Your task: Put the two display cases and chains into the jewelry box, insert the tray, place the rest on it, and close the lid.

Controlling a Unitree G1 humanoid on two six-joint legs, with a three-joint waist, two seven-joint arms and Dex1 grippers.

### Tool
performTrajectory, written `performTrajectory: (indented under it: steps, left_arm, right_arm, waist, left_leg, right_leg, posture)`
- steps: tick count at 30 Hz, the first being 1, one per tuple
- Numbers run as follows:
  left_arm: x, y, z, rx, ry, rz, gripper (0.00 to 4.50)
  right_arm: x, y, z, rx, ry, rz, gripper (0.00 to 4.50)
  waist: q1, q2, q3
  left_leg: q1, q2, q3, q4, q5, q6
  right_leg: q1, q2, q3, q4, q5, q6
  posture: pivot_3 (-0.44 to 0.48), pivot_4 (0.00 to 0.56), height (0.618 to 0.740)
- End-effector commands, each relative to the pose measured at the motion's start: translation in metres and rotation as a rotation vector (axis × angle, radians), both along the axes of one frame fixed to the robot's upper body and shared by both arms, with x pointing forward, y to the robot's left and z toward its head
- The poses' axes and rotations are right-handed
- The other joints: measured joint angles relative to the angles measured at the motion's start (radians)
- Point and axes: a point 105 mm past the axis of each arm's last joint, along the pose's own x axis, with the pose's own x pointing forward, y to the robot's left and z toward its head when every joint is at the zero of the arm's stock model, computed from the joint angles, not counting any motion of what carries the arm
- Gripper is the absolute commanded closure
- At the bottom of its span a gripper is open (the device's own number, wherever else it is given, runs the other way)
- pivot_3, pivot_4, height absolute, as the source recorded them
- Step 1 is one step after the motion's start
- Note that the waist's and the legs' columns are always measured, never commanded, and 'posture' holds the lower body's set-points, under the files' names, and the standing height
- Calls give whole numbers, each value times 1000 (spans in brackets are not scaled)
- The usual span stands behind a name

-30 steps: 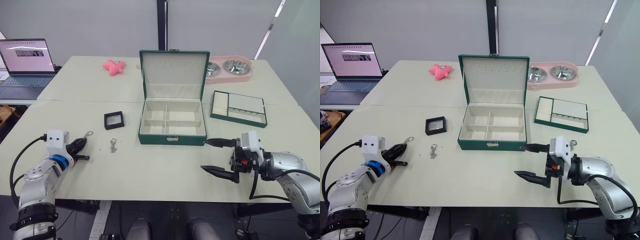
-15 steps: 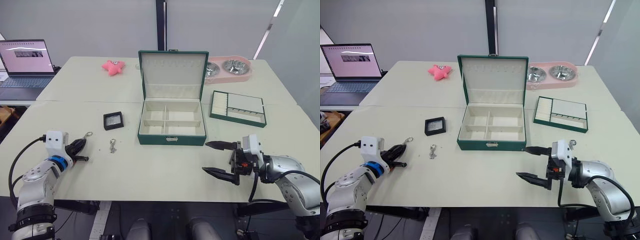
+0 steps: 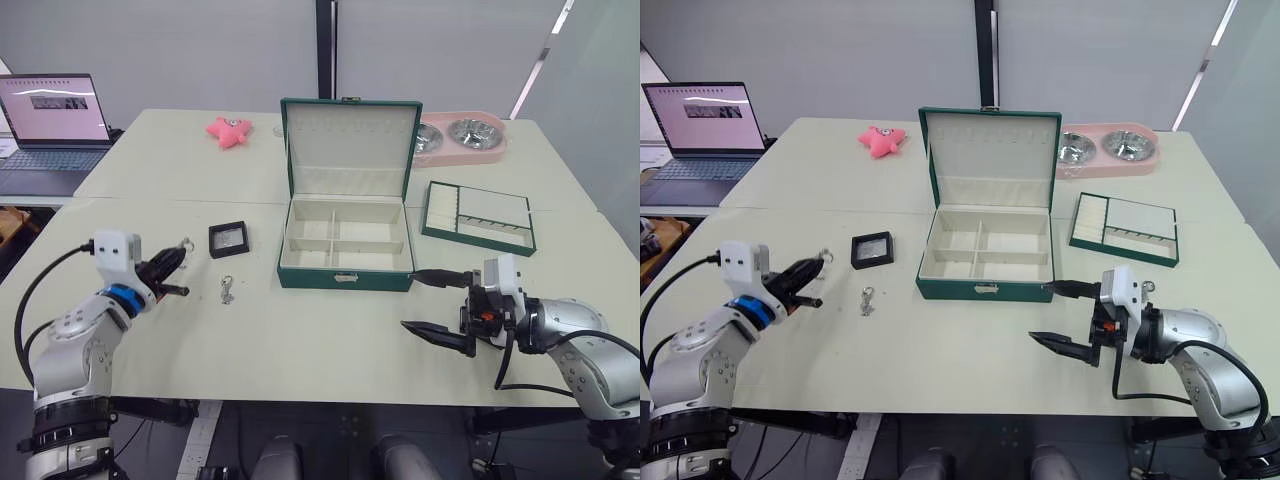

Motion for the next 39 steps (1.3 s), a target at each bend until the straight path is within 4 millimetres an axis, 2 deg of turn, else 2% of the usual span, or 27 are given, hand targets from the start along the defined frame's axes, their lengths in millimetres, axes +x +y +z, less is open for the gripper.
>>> performTrajectory:
  steps: [1, 6, 11, 14, 18, 22, 25, 31, 39]
  left_arm:
    - [1, -25, 34, -1, -95, -75, 4488]
    - [6, -72, 58, -26, -155, -198, 4488]
    - [10, -117, 72, -63, -189, -300, 4488]
    - [12, -146, 75, -93, -190, -352, 4488]
    - [16, -167, 72, -95, -172, -376, 4488]
    - [29, -189, 65, -78, -144, -368, 4488]
    - [41, -198, 60, -37, -143, -332, 4488]
    - [64, -194, 54, -53, -123, -222, 4488]
    - [71, -193, 47, -42, -111, -202, 4488]
  right_arm:
    - [3, -4, 18, 25, -65, -21, 0]
    - [15, -11, 29, 38, -102, -74, 0]
    - [23, -18, 38, 47, -123, -114, 0]
    - [26, -22, 40, 58, -119, -142, 0]
    - [27, -23, 40, 72, -109, -169, 0]
    - [31, -27, 39, 80, -102, -214, 0]
    - [32, -29, 41, 90, -105, -241, 0]
    - [31, -30, 43, 107, -104, -274, 0]
    - [28, -30, 42, 110, -97, -295, 0]
  waist:
    - [0, 0, 0]
    - [4, 0, 0]
    - [7, -1, 0]
    - [9, -1, 0]
    - [9, -1, 0]
    - [11, -1, 1]
    - [12, -1, 1]
    - [10, -1, 1]
    - [11, -1, 1]
  left_leg:
    - [0, 0, 0, 0, 0, 0]
    - [0, 0, 0, 0, 0, 0]
    - [0, 0, 0, 0, 0, 0]
    - [-1, -1, 0, 0, 0, 0]
    - [-1, -1, 0, 1, 0, 0]
    - [-1, -1, 1, 1, 0, 0]
    - [-1, -1, 0, 1, 0, 0]
    - [-1, -1, 1, 1, 0, 0]
    - [-1, -1, 1, 1, 0, 0]
  right_leg:
    - [0, 0, 0, 0, 0, 0]
    - [0, 0, 0, 0, 0, 0]
    - [0, 0, 0, 0, 0, 0]
    - [0, 0, 0, -1, 0, 0]
    - [0, 0, 1, -1, 0, 0]
    - [0, 0, 1, -1, 0, 0]
    - [0, 0, 1, -1, 0, 0]
    - [0, 0, 1, -1, 0, 0]
    - [0, 0, 1, -1, 0, 0]
  posture:
    - [0, 150, 740]
    - [0, 150, 740]
    - [0, 150, 740]
    - [0, 150, 740]
    - [0, 150, 740]
    - [0, 150, 740]
    - [0, 150, 740]
    - [0, 150, 740]
    - [0, 150, 740]
